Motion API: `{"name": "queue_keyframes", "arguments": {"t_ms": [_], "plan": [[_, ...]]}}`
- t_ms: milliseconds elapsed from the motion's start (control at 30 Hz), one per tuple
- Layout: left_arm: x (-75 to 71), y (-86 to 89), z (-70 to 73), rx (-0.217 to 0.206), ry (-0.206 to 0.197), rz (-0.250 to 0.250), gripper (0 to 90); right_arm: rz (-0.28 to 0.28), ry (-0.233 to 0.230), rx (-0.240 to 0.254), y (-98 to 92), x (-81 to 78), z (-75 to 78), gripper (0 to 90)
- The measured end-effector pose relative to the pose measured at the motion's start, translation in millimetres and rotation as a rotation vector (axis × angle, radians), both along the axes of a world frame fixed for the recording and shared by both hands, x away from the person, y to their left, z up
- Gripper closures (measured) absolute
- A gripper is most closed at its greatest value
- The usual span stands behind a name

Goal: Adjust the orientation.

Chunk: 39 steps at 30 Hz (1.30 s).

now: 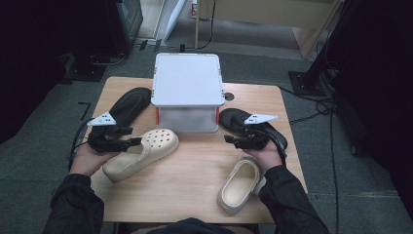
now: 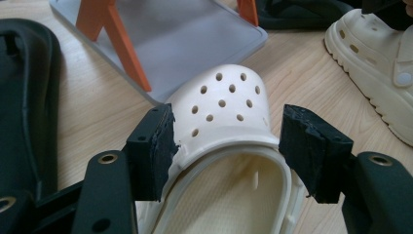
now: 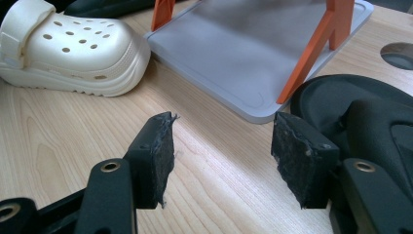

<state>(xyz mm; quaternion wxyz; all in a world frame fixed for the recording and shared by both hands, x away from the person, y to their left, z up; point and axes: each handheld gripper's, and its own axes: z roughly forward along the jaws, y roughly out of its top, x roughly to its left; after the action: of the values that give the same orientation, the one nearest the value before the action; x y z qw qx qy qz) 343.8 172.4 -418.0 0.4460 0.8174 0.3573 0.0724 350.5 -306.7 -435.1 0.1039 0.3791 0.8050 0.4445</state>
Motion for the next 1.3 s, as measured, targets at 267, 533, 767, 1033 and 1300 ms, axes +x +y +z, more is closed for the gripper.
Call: {"name": "queue_keyframes", "arguments": {"t_ms": [267,533,767,1033,1300], "plan": [[-2.1,20.2,-4.8,0.021,0.020,0.025,41.9,-0.004,-0.001,0.003,-1.0,0.4,0.2,41.9],[1.1,23.8,-22.8,0.054,0.026,0.014,40.7,-0.013,0.007,0.005,-1.4,-0.1,0.5,41.9],[8.4,18.4,-33.5,0.063,0.060,0.001,40.1,-0.012,0.004,0.006,-2.4,0.4,0.5,41.9],[20.1,8.2,-46.3,0.085,0.092,-0.007,43.0,-0.005,0.001,0.003,-0.8,0.5,-0.2,41.9],[21.0,3.5,-47.1,0.084,0.080,-0.008,51.0,-0.007,0.012,-0.002,0.1,0.9,-1.2,41.9]]}}
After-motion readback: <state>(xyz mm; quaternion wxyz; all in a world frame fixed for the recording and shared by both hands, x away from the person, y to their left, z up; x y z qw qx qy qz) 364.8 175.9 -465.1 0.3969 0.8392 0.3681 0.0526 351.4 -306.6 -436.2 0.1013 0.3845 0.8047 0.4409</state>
